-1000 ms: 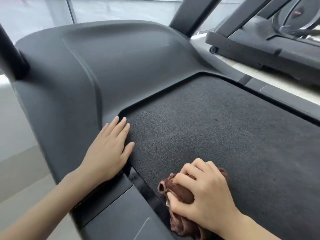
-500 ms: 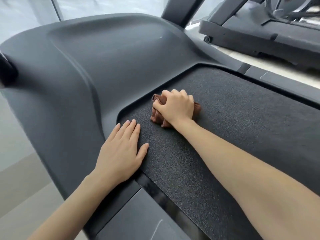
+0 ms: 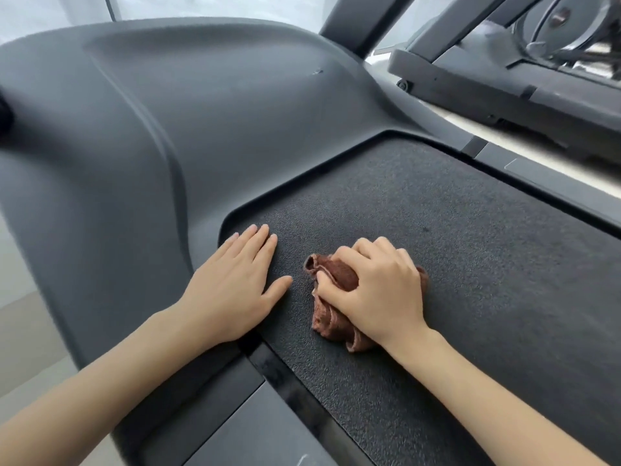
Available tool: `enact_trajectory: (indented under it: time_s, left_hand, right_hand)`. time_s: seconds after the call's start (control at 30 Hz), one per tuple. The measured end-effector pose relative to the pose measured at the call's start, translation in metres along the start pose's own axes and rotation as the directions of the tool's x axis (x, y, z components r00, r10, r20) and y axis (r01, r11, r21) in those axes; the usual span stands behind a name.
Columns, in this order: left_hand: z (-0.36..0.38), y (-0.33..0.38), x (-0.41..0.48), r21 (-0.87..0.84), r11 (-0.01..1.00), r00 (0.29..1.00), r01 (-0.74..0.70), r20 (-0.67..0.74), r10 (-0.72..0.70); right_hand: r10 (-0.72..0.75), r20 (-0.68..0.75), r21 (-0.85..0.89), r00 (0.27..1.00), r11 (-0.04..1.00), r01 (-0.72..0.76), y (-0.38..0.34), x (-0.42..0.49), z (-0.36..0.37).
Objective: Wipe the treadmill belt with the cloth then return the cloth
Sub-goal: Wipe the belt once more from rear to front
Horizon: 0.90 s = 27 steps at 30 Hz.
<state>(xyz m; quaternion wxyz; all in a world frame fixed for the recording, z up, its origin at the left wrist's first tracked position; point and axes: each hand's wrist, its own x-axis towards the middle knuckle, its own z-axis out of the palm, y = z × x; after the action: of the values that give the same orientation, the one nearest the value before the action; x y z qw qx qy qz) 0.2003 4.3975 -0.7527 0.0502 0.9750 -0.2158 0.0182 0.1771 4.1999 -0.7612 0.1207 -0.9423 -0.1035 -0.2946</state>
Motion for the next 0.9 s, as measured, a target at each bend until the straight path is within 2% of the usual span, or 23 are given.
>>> enact_trajectory:
  time_s: [0.1,0.17,0.3,0.43,0.67,0.83,0.9]
  left_hand:
    - [0.002,0.002,0.013,0.005,1.0,1.0,0.008,-0.001,-0.008]
    - [0.007,0.004,0.014,0.004,1.0,0.998,-0.009,-0.059,0.009]
    - [0.012,-0.003,0.017,-0.064,0.998,0.995,0.008,-0.095,-0.014]
    - [0.015,-0.005,0.02,0.002,1.0,0.995,-0.017,-0.094,0.017]
    - [0.015,-0.004,0.019,-0.007,1.0,0.994,-0.018,-0.106,0.017]
    - [0.017,-0.003,0.019,0.012,0.999,0.995,-0.046,-0.092,0.047]
    - [0.02,-0.003,0.02,0.04,0.998,0.995,-0.057,-0.083,0.06]
  right_hand:
    - [0.06,0.014,-0.052,0.998,0.997,-0.06,0.013,0.035,0.022]
    - [0.114,0.014,-0.103,0.993,0.988,-0.112,0.026,0.065,0.038]
    - [0.237,0.09,-0.175,0.967,0.96,-0.219,0.051,0.122,0.067]
    - [0.319,0.069,-0.206,0.945,0.932,-0.299,0.056,0.143,0.08]
    - [0.165,0.158,-0.108,0.973,0.983,-0.149,0.061,0.094,0.043]
    - [0.109,0.013,-0.045,0.994,0.993,-0.109,0.062,0.001,-0.015]
    - [0.102,0.004,-0.038,0.995,0.994,-0.101,0.055,-0.033,-0.038]
